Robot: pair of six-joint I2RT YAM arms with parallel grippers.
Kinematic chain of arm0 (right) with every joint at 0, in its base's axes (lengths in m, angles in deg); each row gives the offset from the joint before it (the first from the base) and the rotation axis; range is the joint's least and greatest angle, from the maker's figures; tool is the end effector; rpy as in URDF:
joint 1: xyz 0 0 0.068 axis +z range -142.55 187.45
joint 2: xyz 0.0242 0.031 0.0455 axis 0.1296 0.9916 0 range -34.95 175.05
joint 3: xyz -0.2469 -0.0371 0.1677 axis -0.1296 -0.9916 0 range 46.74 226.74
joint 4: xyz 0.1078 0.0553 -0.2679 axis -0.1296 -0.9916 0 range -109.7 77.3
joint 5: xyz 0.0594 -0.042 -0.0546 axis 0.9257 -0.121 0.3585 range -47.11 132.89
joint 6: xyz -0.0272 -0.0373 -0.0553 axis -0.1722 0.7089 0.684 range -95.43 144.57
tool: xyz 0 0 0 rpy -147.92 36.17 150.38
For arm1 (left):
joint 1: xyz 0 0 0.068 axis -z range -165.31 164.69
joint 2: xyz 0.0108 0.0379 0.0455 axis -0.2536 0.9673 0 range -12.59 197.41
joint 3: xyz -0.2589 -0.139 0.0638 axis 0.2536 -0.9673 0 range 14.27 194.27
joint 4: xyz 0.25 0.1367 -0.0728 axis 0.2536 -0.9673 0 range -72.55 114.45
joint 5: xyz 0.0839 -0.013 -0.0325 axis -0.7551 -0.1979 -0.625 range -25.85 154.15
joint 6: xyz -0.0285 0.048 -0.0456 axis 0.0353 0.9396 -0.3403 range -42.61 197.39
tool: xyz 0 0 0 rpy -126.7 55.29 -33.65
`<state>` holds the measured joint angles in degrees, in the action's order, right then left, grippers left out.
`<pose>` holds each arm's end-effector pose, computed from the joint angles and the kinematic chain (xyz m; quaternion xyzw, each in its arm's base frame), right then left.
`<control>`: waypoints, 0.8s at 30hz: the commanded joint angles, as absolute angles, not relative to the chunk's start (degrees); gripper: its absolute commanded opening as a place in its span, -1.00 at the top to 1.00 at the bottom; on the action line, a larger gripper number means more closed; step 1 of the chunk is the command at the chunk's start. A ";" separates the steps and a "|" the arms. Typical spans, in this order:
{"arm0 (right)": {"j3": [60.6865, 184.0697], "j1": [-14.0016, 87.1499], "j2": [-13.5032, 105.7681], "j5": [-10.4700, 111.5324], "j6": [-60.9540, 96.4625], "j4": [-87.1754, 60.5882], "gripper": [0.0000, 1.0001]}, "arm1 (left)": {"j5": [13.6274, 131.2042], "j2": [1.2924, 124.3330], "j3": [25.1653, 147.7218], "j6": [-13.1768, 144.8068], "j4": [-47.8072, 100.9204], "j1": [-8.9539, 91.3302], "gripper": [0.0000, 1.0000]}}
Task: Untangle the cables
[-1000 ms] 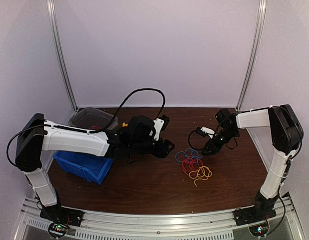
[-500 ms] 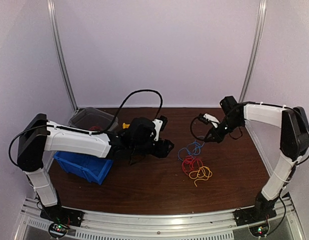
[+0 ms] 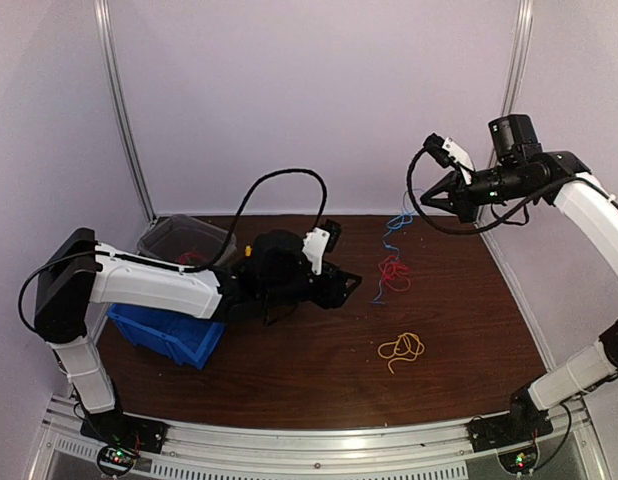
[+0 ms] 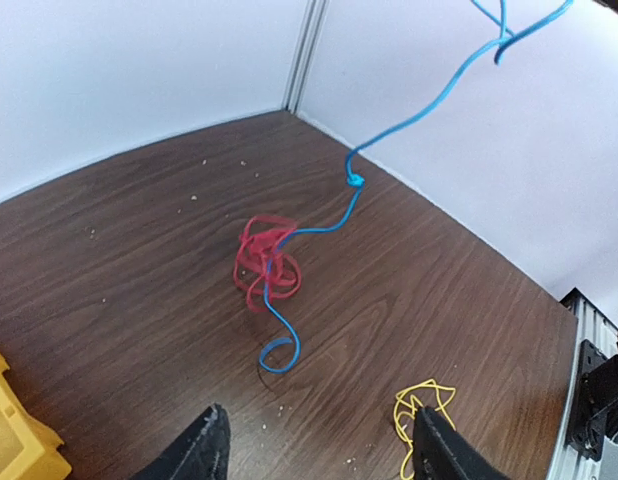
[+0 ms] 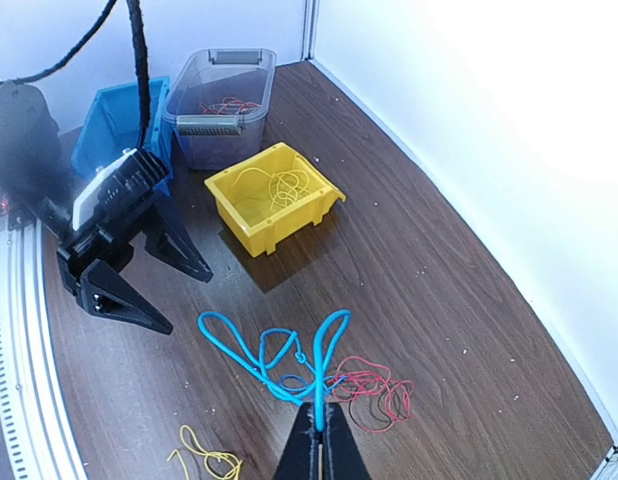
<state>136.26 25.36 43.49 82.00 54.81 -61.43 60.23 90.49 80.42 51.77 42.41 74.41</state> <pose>0.2922 0.1339 0.4395 -0.4798 0.7119 0.2540 0.4455 0.2416 -0.4055 0.2351 0.2195 0.7836 -0.3729 0.4457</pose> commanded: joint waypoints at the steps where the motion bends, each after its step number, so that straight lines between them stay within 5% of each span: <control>1: 139.64 25.82 42.03 86.13 52.48 -63.67 1.00 | 64.00 91.27 76.20 56.32 59.19 74.45 -0.28; 17: 157.39 24.58 39.62 100.10 52.09 -65.63 1.00 | 61.21 97.86 80.45 60.99 56.80 74.43 -0.28; 24: 157.71 24.41 41.22 102.89 51.26 -65.16 1.00 | 81.54 102.77 81.12 63.28 64.13 74.45 -0.29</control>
<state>158.77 24.70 40.05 100.43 52.47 -65.47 67.62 98.49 78.59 60.86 59.26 74.35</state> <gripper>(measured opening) 0.012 0.661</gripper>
